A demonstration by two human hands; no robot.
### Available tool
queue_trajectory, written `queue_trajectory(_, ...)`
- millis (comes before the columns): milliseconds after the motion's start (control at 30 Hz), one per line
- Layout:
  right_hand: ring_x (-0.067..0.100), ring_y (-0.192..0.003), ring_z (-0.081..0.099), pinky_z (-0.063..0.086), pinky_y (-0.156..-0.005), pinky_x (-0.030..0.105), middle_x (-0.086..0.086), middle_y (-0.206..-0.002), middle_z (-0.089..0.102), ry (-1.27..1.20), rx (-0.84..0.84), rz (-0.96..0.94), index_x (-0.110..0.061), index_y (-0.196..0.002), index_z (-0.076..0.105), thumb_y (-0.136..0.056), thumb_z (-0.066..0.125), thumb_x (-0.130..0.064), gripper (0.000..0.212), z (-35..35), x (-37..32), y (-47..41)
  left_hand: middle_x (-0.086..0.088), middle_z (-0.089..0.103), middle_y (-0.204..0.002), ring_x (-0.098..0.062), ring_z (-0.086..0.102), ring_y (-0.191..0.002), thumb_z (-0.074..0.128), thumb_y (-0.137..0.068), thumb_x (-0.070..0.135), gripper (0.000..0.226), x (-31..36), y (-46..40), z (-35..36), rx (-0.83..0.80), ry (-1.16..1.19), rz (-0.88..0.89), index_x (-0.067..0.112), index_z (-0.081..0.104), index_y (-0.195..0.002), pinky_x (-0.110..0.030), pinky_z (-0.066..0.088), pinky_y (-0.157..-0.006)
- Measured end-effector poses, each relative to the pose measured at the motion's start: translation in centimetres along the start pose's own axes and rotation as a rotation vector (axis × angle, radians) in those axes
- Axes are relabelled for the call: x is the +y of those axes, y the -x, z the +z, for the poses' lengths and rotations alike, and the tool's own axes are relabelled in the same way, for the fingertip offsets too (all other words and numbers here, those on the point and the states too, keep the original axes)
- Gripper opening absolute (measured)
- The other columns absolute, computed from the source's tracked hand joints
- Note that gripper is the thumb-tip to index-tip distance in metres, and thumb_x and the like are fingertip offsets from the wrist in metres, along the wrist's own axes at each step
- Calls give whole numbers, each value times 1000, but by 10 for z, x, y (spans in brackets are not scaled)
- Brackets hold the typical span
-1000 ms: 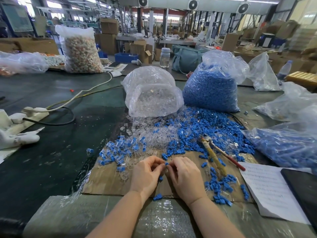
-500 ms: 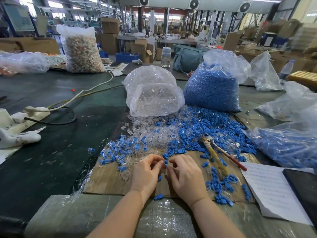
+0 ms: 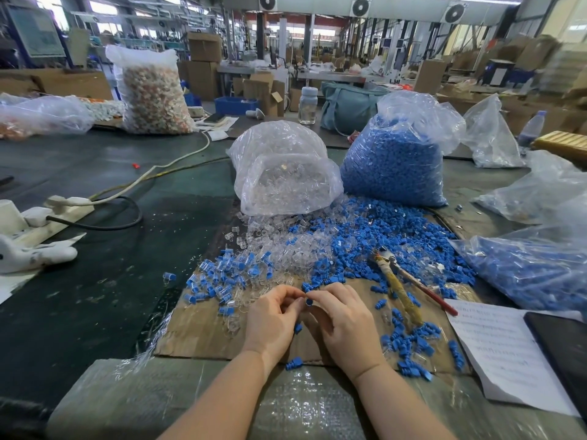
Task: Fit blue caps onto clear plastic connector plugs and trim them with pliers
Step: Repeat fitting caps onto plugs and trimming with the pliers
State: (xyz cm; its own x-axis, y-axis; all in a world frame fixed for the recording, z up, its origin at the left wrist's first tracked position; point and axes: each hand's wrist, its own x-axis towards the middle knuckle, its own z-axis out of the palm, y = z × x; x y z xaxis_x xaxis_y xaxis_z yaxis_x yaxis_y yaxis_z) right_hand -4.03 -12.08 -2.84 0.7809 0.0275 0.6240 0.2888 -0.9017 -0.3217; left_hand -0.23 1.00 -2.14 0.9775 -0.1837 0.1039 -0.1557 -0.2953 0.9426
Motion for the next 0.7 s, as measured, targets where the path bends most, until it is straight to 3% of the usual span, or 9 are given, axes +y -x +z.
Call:
queue_trajectory(133,18,-76,59,54,-63,31,-1,-86,62,14,11,-8,-15,-94,69,-75,77,-25,23,0,0,0,5,68,-78,-5,65,-74,64,-86,14,14,2,1,0,-1,27,-17,27,64,-81,-12,51,-65)
queue_trajectory(267,19,-76,60,54,-64,30,0,-86,63,6,-7,-8,-14,-93,70,-80,66,-31,22,-2,-2,-1,1,68,-76,-11,65,-74,66,-84,12,13,3,-1,1,1,31,-35,24,65,-78,-19,54,-68)
queue_trajectory(433,21,-84,61,52,-74,36,2,-93,64,85,-9,44,-11,-101,68,-76,74,-18,26,-10,-1,-3,-4,68,-75,-17,66,-75,67,-83,9,8,6,-7,-1,3,78,-81,17,66,-80,-27,56,-70)
queue_trajectory(500,22,-88,61,50,-79,38,4,-96,65,148,31,90,-9,-103,68,-78,74,-17,27,-18,4,-6,-5,69,-79,-16,67,-77,67,-84,10,5,6,-10,-3,-3,93,-112,15,66,-82,-22,54,-68)
queue_trajectory(600,24,-100,58,42,-88,37,7,-108,62,268,38,304,-9,-115,62,-85,66,-22,32,-39,19,-16,-4,69,-79,-13,64,-74,66,-84,12,5,9,-14,-3,2,93,-147,17,66,-83,-19,48,-64)
queue_trajectory(700,26,-113,48,37,-94,37,10,-124,52,507,-160,647,-16,-127,46,-95,42,-45,44,-59,44,-25,-2,70,-80,-12,64,-74,66,-85,14,5,16,-18,0,14,81,-154,19,65,-83,-23,51,-69)
